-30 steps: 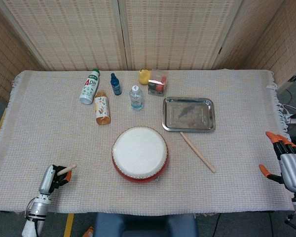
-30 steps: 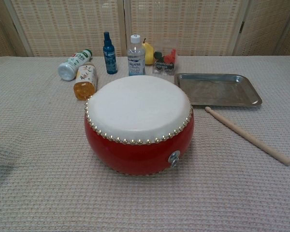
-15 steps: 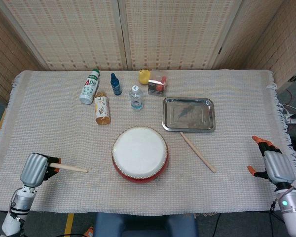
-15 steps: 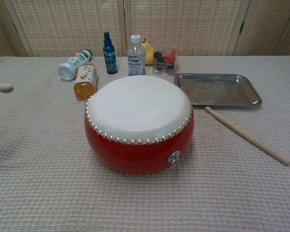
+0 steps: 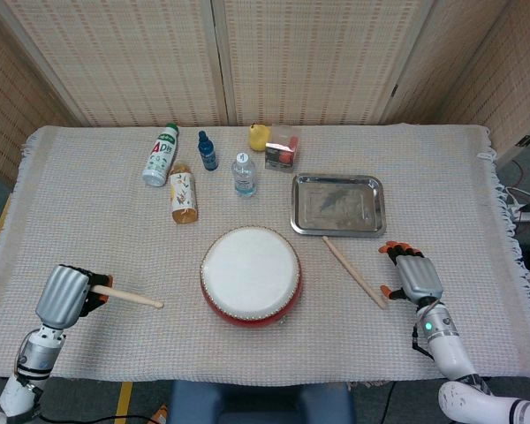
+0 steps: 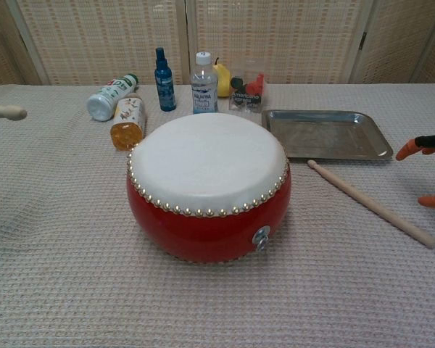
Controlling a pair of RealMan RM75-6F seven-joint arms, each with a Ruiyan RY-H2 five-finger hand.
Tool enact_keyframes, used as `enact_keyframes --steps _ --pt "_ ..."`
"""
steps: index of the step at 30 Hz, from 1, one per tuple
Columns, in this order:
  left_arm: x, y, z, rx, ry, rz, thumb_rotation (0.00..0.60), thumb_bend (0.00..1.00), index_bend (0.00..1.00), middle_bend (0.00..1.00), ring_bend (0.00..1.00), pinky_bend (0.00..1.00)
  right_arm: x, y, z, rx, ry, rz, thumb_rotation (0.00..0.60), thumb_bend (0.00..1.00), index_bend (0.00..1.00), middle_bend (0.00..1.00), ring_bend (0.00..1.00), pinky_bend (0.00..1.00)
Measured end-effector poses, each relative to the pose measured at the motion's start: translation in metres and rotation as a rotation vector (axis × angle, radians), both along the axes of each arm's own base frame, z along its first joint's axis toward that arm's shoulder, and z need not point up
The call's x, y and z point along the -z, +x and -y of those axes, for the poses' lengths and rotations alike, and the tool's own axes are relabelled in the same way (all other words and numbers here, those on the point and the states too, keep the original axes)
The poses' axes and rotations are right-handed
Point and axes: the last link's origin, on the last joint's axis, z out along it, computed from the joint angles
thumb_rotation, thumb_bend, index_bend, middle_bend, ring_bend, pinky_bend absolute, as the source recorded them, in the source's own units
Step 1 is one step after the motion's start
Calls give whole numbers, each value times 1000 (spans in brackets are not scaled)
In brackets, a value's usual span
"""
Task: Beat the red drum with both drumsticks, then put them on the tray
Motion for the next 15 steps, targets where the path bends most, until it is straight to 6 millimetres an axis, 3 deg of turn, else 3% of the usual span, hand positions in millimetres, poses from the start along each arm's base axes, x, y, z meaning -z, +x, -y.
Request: enact_keyframes --steps 3,15 --pt "1 -1 1 -9 -6 -5 600 604 1000 1000 1000 1000 12 10 12 -40 44 -33 565 332 281 98 0 107" --pt "5 -4 2 -26 -23 -11 600 604 1000 1000 1000 1000 36 26 34 -39 124 -65 564 332 283 98 0 81"
